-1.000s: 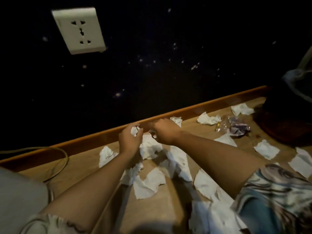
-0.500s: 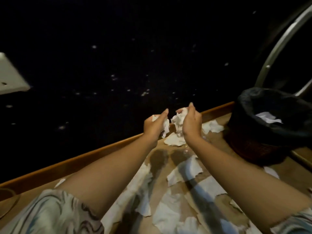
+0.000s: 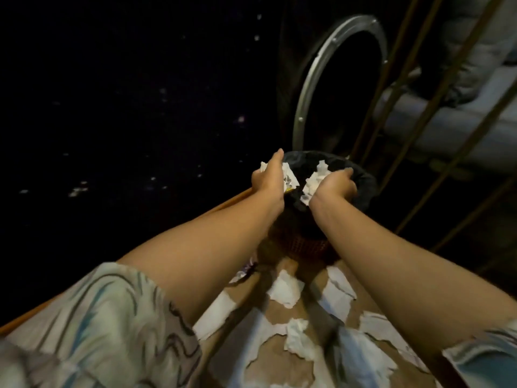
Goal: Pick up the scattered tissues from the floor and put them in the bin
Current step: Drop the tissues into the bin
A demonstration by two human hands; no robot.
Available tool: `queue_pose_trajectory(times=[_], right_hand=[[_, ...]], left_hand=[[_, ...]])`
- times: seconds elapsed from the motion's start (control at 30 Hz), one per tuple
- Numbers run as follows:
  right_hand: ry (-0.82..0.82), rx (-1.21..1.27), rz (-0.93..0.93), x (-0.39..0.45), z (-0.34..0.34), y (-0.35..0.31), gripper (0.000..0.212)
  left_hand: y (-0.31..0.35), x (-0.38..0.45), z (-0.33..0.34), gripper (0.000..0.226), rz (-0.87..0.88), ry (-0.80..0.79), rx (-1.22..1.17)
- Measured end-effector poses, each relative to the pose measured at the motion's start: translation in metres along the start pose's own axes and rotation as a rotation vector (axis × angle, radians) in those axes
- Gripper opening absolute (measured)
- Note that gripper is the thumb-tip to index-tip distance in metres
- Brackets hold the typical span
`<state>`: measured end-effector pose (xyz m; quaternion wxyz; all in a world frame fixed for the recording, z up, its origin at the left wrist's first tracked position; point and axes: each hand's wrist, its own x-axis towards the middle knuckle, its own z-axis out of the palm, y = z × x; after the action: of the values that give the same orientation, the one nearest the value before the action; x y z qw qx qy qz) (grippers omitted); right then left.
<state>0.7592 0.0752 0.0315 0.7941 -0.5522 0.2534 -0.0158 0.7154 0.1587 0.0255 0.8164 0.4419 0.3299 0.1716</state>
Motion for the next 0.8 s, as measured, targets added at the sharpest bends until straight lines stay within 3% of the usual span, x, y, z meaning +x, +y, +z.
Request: queue_pose_trajectory(times=[0.2, 0.23, 0.33, 0.37, 0.47, 0.67, 0.8], right_hand=[[-0.031, 0.182, 0.191, 0.08, -0.004, 0.002, 0.098], [-0.058, 0.191, 0.204, 0.073, -0.009, -0.001, 0.092], [-0.15, 0.135, 0.152, -0.001, -0.03, -0.02, 0.046], [-0.191, 0.093, 0.123, -0.009, -0.034, -0.016, 0.035], [-0.312, -0.189, -0.063, -0.039, -0.042, 0.007, 0.016], [-0.675, -0.56, -0.423, -0.122, -0.013, 0.073, 0.014], [-0.85, -0.763, -0.645, -0.204, 0.025, 0.126, 0.012]], left_hand=[[0.0, 0.031, 0.028, 0.126, -0.131, -0.232, 0.053], [-0.001, 0.033, 0.025, 0.117, -0.153, -0.269, 0.064], [0.004, 0.012, 0.007, 0.037, -0.055, -0.205, 0.127], [0.003, 0.01, -0.004, 0.024, -0.023, -0.177, 0.177], [0.004, 0.0, -0.048, 0.02, 0.043, -0.197, 0.318], [0.051, -0.052, -0.183, 0.02, 0.167, -0.312, 0.847], [0.082, -0.08, -0.29, 0.015, 0.119, -0.239, 1.043]])
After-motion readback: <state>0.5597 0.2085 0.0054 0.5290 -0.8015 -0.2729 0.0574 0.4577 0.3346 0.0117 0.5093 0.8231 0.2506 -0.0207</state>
